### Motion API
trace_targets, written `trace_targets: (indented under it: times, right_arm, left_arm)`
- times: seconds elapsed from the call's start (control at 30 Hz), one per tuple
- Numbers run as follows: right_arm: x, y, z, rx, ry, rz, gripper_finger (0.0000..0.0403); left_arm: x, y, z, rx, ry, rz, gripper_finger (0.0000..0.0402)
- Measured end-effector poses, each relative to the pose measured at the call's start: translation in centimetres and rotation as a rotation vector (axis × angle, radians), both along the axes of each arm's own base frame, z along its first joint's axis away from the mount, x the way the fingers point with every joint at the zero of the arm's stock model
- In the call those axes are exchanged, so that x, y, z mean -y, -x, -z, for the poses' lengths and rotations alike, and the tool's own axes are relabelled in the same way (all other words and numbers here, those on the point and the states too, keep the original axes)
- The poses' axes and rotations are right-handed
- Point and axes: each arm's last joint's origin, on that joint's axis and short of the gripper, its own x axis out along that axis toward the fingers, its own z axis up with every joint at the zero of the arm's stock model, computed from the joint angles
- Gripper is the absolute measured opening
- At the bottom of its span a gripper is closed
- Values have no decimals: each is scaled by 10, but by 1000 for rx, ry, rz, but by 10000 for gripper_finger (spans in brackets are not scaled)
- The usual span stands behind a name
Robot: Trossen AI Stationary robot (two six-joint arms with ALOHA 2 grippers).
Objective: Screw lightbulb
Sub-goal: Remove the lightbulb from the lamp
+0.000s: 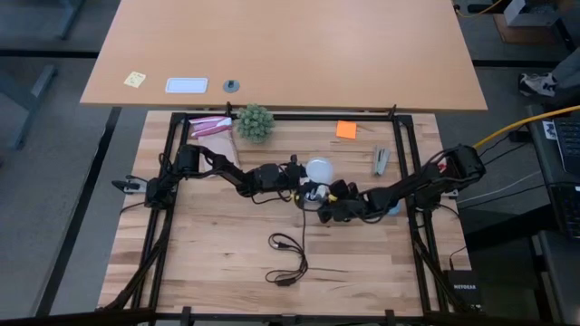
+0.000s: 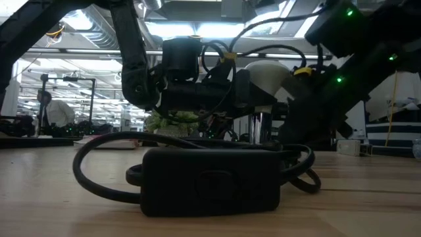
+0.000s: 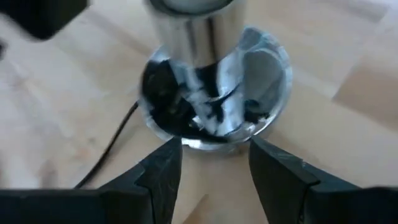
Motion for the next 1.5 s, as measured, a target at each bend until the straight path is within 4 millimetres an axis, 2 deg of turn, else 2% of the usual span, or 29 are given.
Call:
trace_targets:
  times: [0.2, 0.37, 0.6, 0.73, 0.87, 1.07, 1.27, 1.5]
  right_arm:
    - [-10, -1, -3, 48, -8, -26, 188]
    - [-18, -5, -13, 115, 93, -92, 188]
    - [-18, 8, -55, 213, 168, -96, 188]
    - [-21, 19, -82, 301, 172, -133, 188]
    - [-36, 29, -96, 370, 171, -184, 188]
    - [-55, 38, -102, 436, 211, -164, 188]
    - [-55, 39, -102, 460, 179, -115, 188]
    - [-56, 34, -92, 441, 184, -84, 188]
  left_arm:
    - [0, 0, -1, 15, 27, -3, 153]
    - [0, 0, -5, 69, 64, -1, 151]
    - [0, 1, -12, 124, 124, 5, 152]
    - [-1, 3, -26, 275, 156, 20, 150]
    - [-7, 6, -41, 391, 208, -8, 153]
    - [-18, 11, -67, 482, 262, -46, 154]
    - [-17, 16, -98, 560, 223, -37, 154]
    - [-7, 22, -122, 617, 201, -10, 155]
